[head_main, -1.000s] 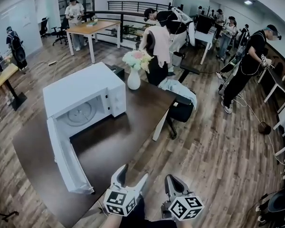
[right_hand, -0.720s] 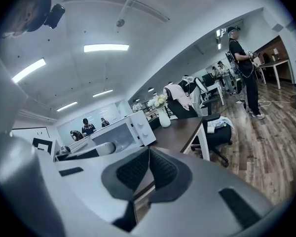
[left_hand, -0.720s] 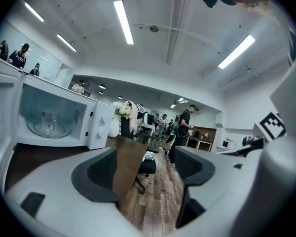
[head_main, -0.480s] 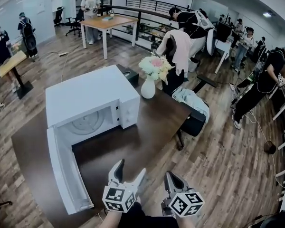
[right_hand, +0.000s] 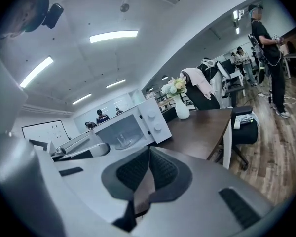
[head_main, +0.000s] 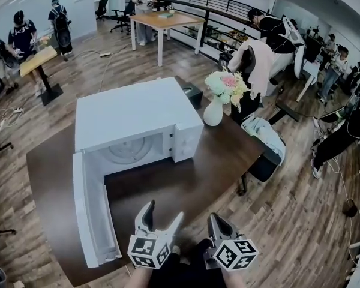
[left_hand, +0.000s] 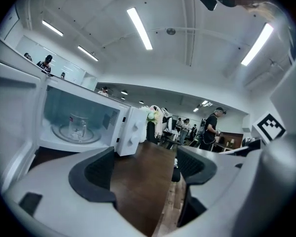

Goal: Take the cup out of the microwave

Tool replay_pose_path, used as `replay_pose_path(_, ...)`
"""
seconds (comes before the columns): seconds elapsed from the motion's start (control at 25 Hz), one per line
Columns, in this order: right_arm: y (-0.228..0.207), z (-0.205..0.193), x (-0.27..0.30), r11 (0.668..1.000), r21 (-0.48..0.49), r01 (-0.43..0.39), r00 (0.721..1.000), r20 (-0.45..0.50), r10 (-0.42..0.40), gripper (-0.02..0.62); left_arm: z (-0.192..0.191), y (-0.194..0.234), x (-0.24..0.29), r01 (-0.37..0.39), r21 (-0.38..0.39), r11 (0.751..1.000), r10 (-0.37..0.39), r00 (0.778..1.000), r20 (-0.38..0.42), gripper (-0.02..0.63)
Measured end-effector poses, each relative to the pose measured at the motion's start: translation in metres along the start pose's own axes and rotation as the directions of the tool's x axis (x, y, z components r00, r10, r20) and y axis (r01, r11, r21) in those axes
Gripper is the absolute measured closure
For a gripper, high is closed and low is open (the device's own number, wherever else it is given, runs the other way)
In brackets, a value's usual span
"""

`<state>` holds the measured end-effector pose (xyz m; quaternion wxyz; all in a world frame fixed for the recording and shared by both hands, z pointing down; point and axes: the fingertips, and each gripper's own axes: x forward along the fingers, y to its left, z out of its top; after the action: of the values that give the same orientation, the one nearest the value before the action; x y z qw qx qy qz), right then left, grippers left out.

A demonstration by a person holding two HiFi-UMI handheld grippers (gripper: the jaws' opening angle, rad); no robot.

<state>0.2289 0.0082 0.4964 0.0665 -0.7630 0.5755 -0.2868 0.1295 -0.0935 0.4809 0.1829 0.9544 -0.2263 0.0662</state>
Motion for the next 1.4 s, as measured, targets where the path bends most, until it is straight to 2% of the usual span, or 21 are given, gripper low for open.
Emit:
replay_pose_path(0.16, 0.006, 0.001, 0.026, 0.997, 0.01, -0.072, 0.997, -0.034, 0.073, 0.6, 0.0, 0.019, -0.003, -0.081, -0.034, 0.996, 0.081, 0.997, 0.014, 0.229)
replay_pose_path(0.32, 0.012, 0.004, 0.059, 0.987, -0.013, -0.159, 0.984, -0.087, 0.158, 0.6, 0.003, 0.039, 0.003, -0.177, -0.048, 0.983, 0.178, 0.983, 0.031, 0.225)
replay_pose_path(0.56, 0.015, 0.022, 0.105, 0.957, -0.064, -0.284, 0.946, -0.18, 0.269, 0.6, 0.015, 0.063, 0.016, -0.327, -0.106, 0.939, 0.335, 0.939, 0.074, 0.225)
replay_pose_path(0.88, -0.001, 0.037, 0.155, 0.923, -0.089, -0.375, 0.902, -0.265, 0.341, 0.6, 0.012, 0.078, 0.044, -0.435, -0.152, 0.887, 0.45, 0.89, 0.077, 0.225)
replay_pose_path(1.12, 0.013, 0.032, 0.182, 0.867, -0.098, -0.489, 0.834, -0.345, 0.431, 0.6, 0.01, 0.092, 0.04, -0.537, -0.179, 0.824, 0.557, 0.826, 0.086, 0.225)
replay_pose_path(1.4, 0.025, 0.023, 0.201, 0.79, -0.088, -0.607, 0.732, -0.448, 0.513, 0.6, 0.001, 0.094, 0.029, -0.655, -0.233, 0.719, 0.685, 0.725, 0.074, 0.225)
